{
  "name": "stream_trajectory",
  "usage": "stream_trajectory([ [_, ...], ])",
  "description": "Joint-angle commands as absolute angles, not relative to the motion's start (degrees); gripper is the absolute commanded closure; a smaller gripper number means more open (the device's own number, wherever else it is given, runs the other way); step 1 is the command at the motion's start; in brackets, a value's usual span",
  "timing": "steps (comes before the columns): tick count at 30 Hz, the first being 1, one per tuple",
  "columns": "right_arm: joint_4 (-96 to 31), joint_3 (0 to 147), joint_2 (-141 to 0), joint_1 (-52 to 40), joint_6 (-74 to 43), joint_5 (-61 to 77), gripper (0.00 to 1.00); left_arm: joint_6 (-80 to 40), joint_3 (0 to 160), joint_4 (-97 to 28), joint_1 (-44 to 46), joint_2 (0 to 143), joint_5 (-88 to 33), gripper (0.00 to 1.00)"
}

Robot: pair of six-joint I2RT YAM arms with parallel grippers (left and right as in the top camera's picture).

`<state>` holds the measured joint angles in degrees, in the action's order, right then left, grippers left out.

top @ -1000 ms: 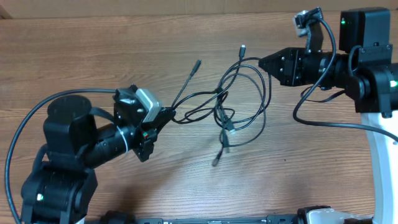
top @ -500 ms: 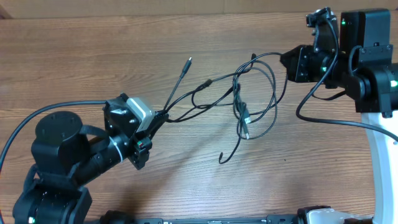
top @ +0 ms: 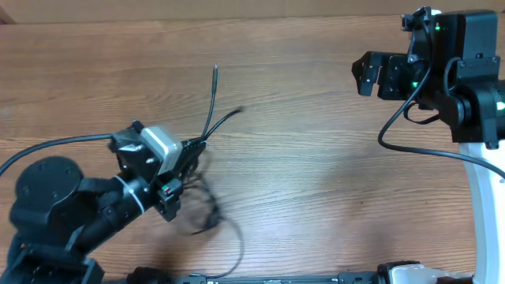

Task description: Untangle cables

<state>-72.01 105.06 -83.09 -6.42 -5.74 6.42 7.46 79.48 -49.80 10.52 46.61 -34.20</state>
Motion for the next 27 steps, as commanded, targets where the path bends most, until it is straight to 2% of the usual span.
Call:
stream_trajectory([
  [1,-71.7,106.9,-81.9,-6.2,-5.7,11.6,0.0,5.8,82.1,-49.7,10.5,46.0,-34.0,0.96],
  [6,-72.4,106.9,-81.9,-6.3,-5.7,14.0,0.0,4.1,82.1,-49.7,10.5,46.0,-33.8,0.96],
  [9,-73.3,106.9,-81.9,-6.3,-5.2,17.8,0.0,0.5,82.1,-49.1,10.5,46.1,-29.4,0.96],
  [15,-76.3,106.9,-81.9,-6.3,3.4,29.0,0.0,-7.6,82.1,-45.8,10.5,47.4,-21.8,0.96],
  [21,-82.2,106.9,-81.9,-6.7,10.8,34.7,0.0,-14.1,82.5,-39.2,10.5,53.4,-21.6,0.96],
  [27,-84.0,106.8,-81.9,-6.8,11.0,36.9,0.0,-19.0,87.6,-37.9,10.5,61.6,-23.2,0.96],
])
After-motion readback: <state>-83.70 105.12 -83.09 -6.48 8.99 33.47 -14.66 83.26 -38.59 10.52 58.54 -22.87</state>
